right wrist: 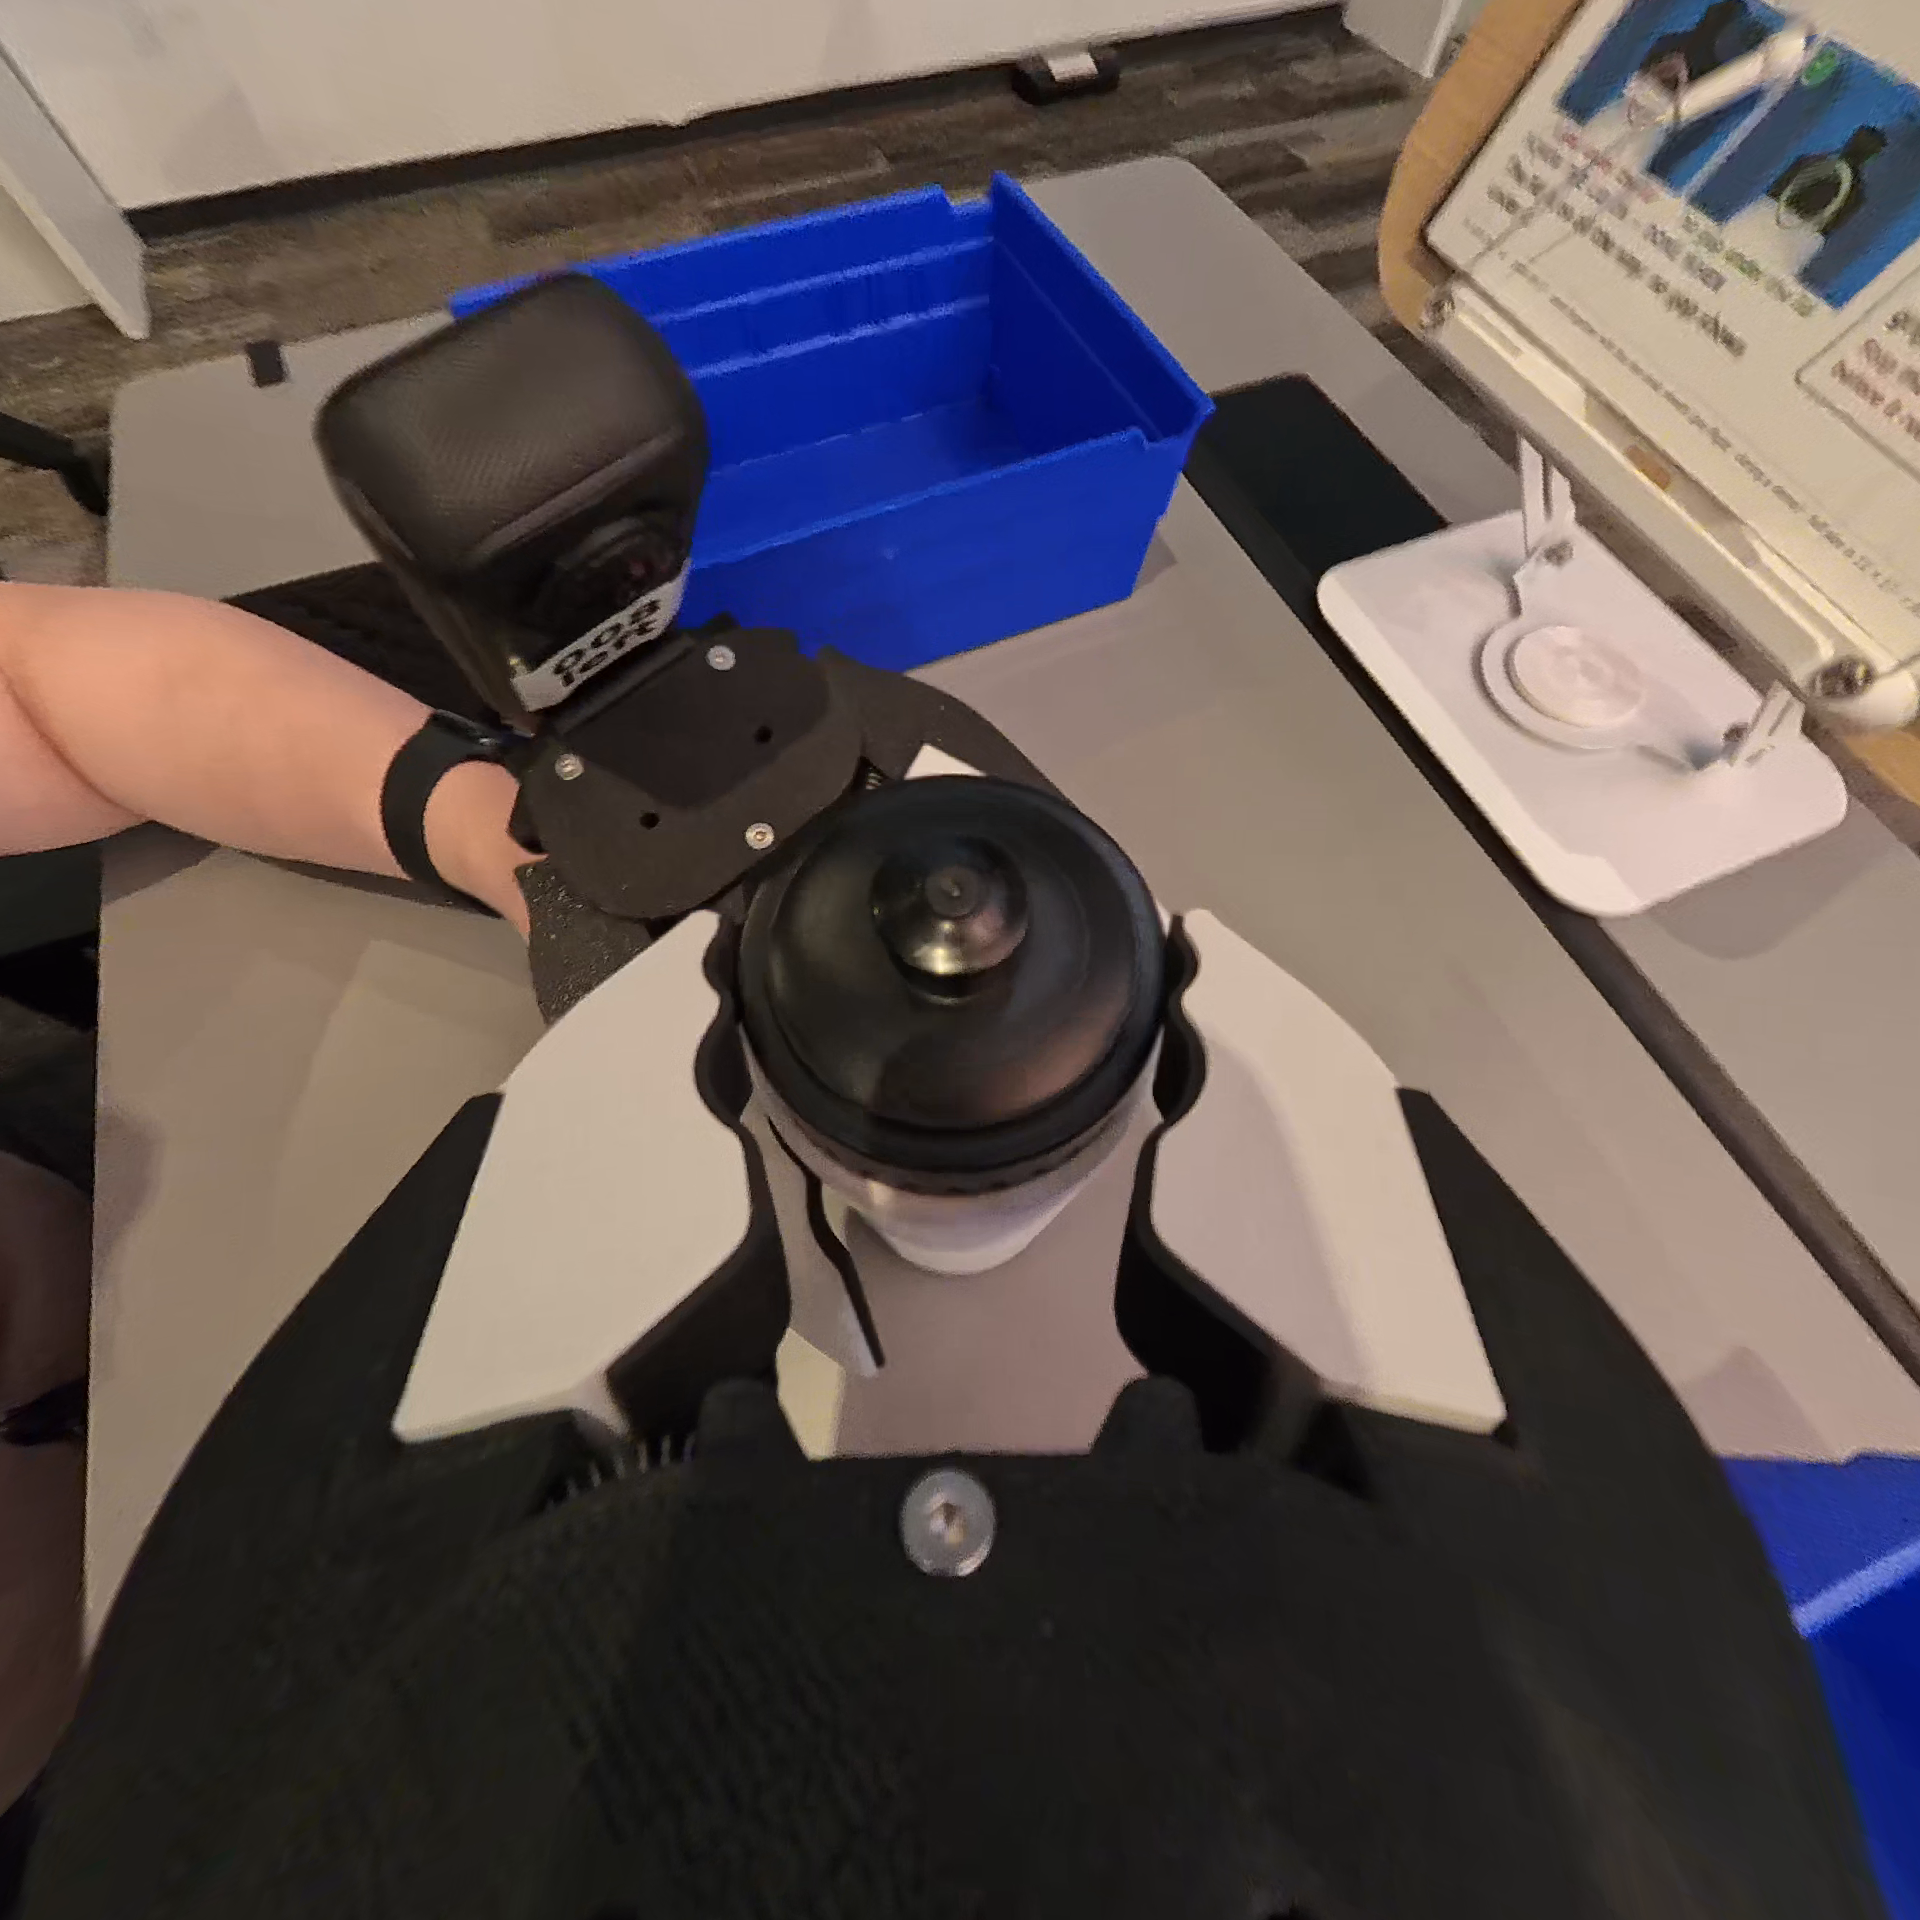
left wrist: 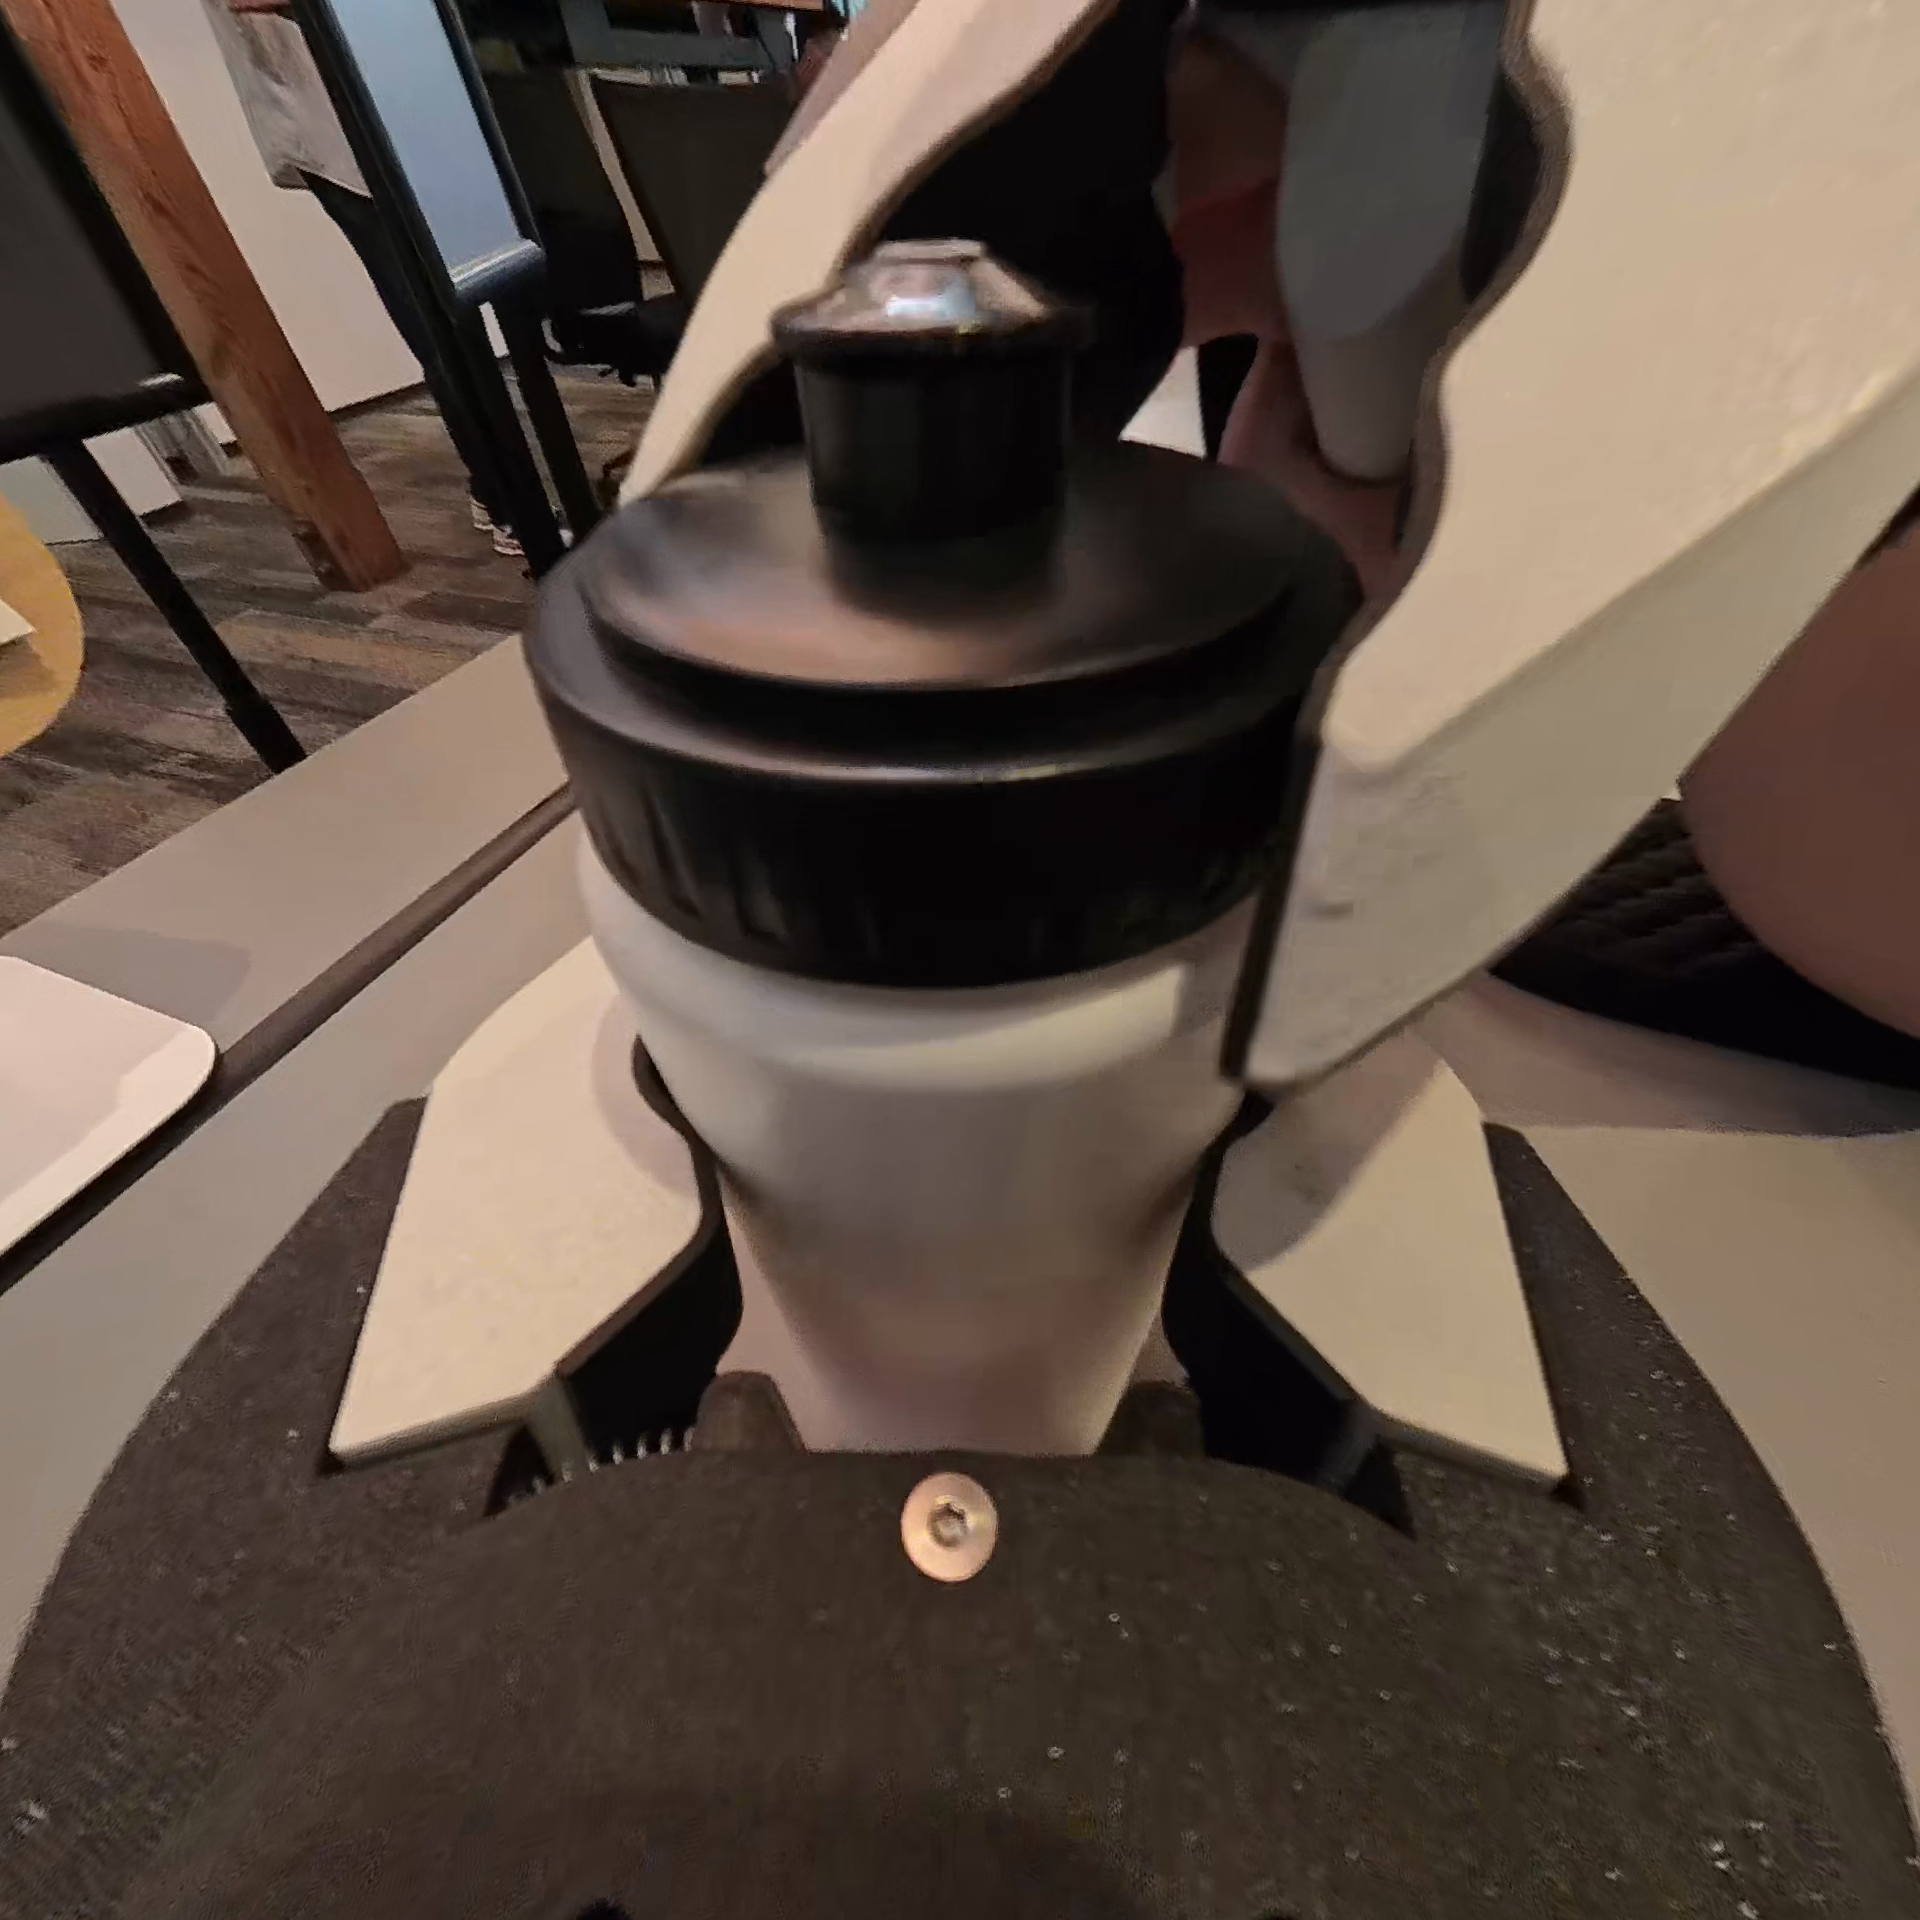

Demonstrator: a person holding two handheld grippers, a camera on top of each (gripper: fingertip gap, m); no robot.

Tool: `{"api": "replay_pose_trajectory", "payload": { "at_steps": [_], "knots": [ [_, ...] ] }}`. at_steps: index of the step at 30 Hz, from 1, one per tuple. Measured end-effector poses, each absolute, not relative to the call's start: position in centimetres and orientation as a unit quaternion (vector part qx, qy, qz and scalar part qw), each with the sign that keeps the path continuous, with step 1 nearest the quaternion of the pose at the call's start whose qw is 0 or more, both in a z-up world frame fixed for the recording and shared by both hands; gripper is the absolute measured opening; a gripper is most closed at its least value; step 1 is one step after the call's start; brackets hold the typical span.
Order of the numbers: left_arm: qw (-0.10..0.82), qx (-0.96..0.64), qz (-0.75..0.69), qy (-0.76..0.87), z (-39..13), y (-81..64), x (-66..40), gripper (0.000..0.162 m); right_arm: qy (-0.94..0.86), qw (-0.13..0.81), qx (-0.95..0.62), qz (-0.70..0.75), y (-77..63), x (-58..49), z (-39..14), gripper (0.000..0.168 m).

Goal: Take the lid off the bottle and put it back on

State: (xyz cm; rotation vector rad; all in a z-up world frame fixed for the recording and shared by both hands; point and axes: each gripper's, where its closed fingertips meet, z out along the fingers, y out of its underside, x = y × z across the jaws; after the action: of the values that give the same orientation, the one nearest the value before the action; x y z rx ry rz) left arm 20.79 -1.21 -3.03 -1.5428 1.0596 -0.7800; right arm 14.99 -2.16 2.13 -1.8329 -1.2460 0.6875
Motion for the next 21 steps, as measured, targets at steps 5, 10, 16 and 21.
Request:
{"api": "replay_pose_trajectory", "payload": {
  "at_steps": [5, 10, 16, 21],
  "knots": [
    [0.539, -0.656, -0.314, 0.424, -3.0, -1.0, 20.7, 0.103, -0.434, 0.423, -0.768, 0.206, -1.0, 15.2, 2.1, 0.096],
    [0.547, -0.669, -0.295, 0.408, -3.0, -0.9, 20.4, 0.104, -0.412, 0.428, -0.778, 0.205, -1.6, 15.0, 2.7, 0.078],
    [0.565, -0.664, -0.273, 0.406, -2.9, -0.9, 20.3, 0.106, -0.411, 0.422, -0.784, 0.195, -1.8, 15.1, 2.6, 0.078],
    [0.605, -0.624, -0.248, 0.427, -2.3, -0.5, 20.9, 0.119, -0.407, 0.415, -0.788, 0.201, -1.5, 15.4, 2.6, 0.079]
  ]
}}
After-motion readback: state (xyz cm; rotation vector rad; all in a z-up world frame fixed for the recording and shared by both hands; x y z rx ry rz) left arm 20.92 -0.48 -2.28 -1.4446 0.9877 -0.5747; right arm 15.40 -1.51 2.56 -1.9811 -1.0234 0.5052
